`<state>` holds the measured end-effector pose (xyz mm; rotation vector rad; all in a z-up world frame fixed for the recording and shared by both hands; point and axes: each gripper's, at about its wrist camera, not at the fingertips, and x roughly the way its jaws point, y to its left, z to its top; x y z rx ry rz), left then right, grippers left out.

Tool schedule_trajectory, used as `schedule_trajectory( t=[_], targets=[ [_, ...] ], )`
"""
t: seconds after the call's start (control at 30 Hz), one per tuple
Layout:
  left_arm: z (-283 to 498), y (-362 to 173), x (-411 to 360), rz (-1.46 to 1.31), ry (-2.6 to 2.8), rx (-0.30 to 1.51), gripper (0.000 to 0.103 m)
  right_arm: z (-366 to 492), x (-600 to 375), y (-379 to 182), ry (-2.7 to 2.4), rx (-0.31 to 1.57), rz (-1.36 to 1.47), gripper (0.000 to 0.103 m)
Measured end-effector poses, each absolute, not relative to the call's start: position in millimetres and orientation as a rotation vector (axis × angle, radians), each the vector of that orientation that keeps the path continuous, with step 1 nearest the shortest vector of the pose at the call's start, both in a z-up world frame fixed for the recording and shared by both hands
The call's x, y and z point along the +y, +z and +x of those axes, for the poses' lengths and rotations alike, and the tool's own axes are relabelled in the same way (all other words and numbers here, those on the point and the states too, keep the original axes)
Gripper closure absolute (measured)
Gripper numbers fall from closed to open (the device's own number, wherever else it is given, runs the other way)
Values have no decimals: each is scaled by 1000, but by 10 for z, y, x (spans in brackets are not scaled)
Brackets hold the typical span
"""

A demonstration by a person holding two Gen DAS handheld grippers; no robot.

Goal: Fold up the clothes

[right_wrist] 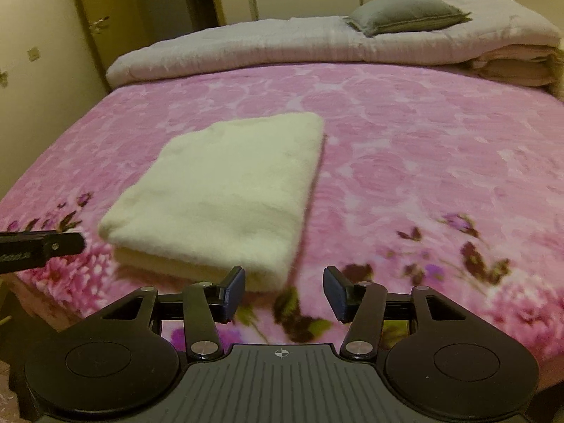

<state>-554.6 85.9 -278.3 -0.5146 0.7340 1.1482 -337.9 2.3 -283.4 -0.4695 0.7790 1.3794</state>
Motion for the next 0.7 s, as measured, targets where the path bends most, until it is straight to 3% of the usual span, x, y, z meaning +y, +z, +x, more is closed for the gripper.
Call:
schedule_trajectory(
  t=[0.7],
  targets=[
    [-5550, -2611, 72, -446, 1134, 701, 65, -3587, -595, -2542, 1375, 722, -456, 49]
  ],
)
